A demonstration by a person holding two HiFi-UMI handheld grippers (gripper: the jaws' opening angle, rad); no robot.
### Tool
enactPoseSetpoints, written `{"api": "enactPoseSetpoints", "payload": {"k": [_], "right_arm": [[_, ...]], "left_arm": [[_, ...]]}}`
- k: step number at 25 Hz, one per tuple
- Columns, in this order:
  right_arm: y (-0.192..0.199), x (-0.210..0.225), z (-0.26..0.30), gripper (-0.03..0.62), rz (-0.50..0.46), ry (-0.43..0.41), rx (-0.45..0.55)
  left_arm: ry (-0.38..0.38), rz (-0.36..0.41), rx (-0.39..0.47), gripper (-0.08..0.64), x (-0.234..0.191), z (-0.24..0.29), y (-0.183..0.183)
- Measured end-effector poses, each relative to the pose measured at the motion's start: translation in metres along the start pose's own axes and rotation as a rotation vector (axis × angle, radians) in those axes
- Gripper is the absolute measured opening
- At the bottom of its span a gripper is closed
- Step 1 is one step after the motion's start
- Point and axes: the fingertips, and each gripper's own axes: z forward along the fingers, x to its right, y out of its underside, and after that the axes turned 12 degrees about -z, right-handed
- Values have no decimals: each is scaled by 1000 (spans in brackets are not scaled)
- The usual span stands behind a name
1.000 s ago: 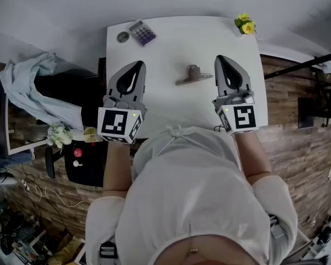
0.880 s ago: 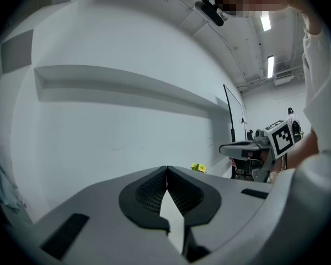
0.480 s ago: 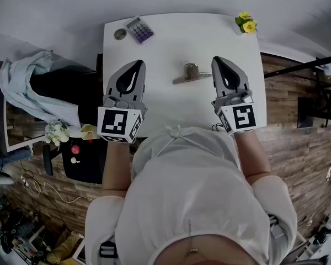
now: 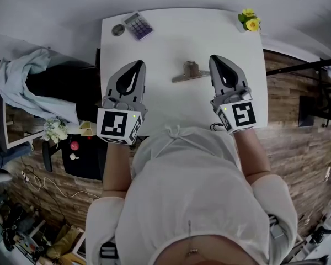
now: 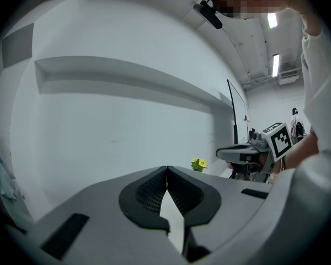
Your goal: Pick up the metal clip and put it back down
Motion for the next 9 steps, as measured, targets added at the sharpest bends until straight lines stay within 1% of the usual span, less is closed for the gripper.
{"api": "enactPoseSetpoints", "payload": {"k": [9], "right_arm": [[2, -10, 6, 1, 10, -11, -7]], "left_arm": [[4, -9, -3, 18, -4, -2, 3]]}}
